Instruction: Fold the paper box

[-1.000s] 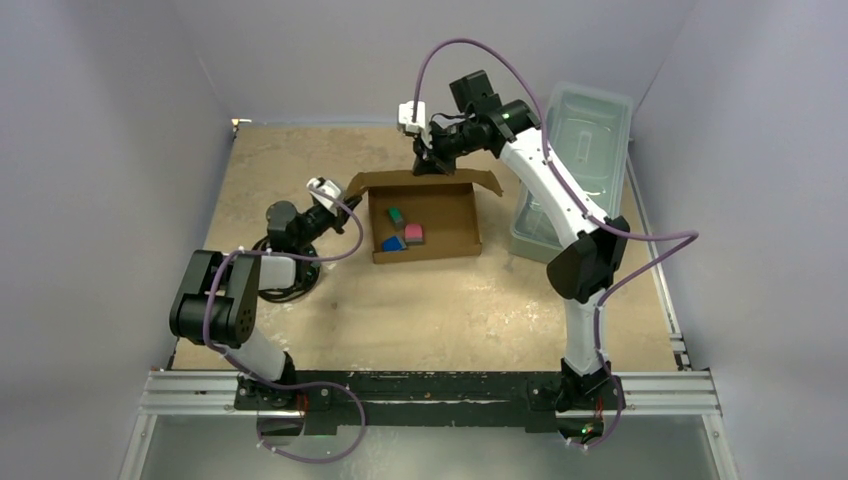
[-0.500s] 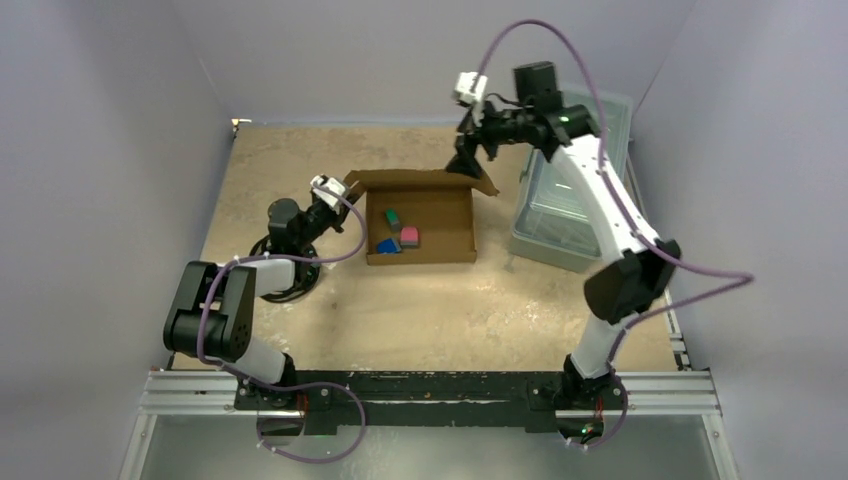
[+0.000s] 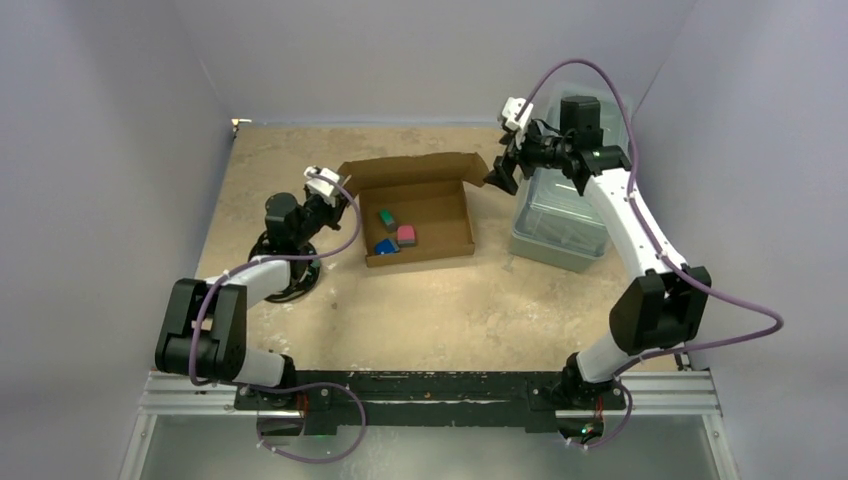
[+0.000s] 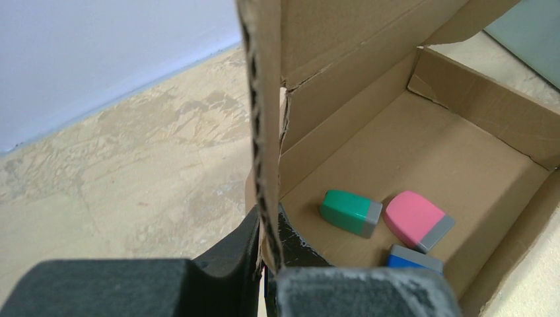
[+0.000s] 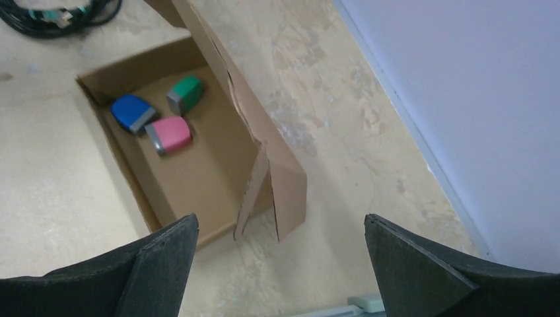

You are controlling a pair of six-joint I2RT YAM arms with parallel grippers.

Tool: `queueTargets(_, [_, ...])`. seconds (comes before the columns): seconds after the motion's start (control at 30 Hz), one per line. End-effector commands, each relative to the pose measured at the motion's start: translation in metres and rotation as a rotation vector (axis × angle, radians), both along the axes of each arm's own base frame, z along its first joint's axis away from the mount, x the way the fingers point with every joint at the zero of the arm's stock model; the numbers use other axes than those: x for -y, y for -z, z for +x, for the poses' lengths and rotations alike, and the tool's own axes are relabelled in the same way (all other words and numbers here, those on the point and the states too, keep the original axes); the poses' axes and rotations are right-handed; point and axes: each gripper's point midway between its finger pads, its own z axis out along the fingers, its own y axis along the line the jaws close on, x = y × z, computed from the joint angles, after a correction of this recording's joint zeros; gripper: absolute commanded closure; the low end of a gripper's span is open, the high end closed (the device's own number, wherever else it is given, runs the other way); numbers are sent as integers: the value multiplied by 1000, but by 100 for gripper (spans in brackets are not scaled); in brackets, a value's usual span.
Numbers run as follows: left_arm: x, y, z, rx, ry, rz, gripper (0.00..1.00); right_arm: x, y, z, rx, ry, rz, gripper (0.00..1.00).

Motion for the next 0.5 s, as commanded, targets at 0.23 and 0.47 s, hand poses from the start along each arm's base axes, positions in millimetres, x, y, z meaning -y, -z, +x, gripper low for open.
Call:
queueTargets(0.23, [-8,3,-7,-121,-68,-51,100,12,38,28,142,-128,-115,1])
queueTargets(0.47, [-5,3,-6,-166,-61,-67,100,-12,42,44,174,-179,-83,2])
